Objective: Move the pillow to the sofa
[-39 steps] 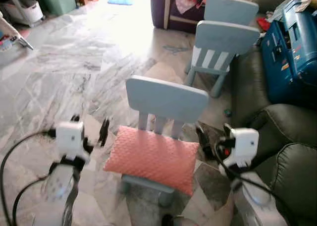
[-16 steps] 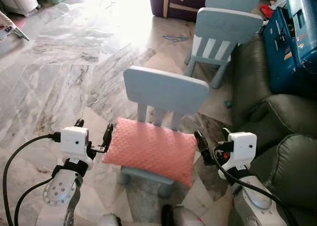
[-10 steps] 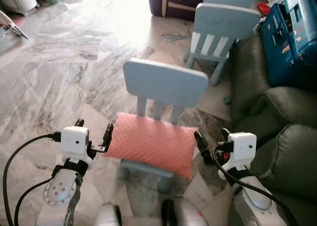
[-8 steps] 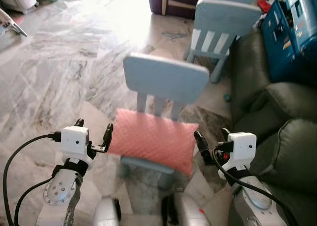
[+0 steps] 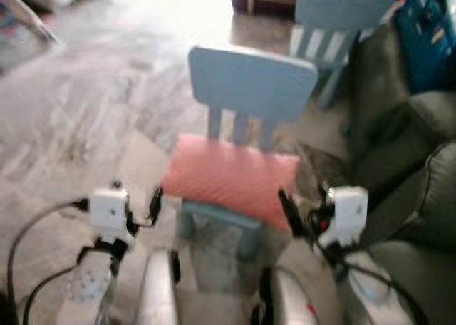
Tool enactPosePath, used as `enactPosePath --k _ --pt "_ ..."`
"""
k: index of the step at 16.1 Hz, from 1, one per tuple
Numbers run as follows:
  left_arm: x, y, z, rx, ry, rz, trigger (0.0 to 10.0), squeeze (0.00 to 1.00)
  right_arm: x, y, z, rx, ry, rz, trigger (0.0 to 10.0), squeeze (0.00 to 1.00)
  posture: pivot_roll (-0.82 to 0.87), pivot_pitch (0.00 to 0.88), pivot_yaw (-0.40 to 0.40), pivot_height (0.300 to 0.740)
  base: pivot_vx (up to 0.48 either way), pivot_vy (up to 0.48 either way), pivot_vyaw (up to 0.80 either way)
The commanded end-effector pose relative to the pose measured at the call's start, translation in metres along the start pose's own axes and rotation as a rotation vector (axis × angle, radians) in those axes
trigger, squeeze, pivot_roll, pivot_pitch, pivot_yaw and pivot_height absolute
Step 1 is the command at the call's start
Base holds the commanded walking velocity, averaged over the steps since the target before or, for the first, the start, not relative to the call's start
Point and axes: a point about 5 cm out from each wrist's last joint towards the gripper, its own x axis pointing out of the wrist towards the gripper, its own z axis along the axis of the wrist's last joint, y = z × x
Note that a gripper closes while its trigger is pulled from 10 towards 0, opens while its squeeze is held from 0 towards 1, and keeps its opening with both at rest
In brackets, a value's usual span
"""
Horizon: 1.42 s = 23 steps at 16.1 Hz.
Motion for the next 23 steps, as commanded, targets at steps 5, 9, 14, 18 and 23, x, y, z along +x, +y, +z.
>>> enactPosePath --k 5,9,14,18,23 --pt "0.0009 0.002 0.0062 0.015 -0.019 0.007 10.0 0.0 -0.0001 0.0002 0.0026 0.006 -0.01 0.005 10.0 0.0 -0.07 0.219 -0.049 0.576 0.0 0.0 0.0" --pt "-0.0004 0.0027 0.0051 0.017 -0.011 0.014 10.0 0.0 -0.0007 0.0005 0.0023 0.006 -0.004 0.007 10.0 0.0 -0.07 0.225 -0.051 0.576 0.0 0.0 0.0" --pt "-0.0024 0.003 0.004 0.017 -0.003 0.019 10.0 0.0 -0.0016 0.0027 0.0016 0.006 0.003 0.021 10.0 0.0 -0.07 0.232 -0.053 0.546 0.0 0.0 0.0" --pt "-0.0025 0.0026 0.0038 0.017 0.0 0.019 10.0 0.0 -0.0021 0.0027 0.0016 0.006 0.005 0.02 10.0 0.0 -0.07 0.235 -0.053 0.501 0.0 0.0 0.0" --pt "-0.0022 0.0052 0.0011 0.035 0.022 0.056 10.0 0.0 -0.0024 0.0025 0.0015 0.006 0.005 0.02 10.0 0.0 -0.07 0.237 -0.055 0.446 0.0 0.0 0.0"
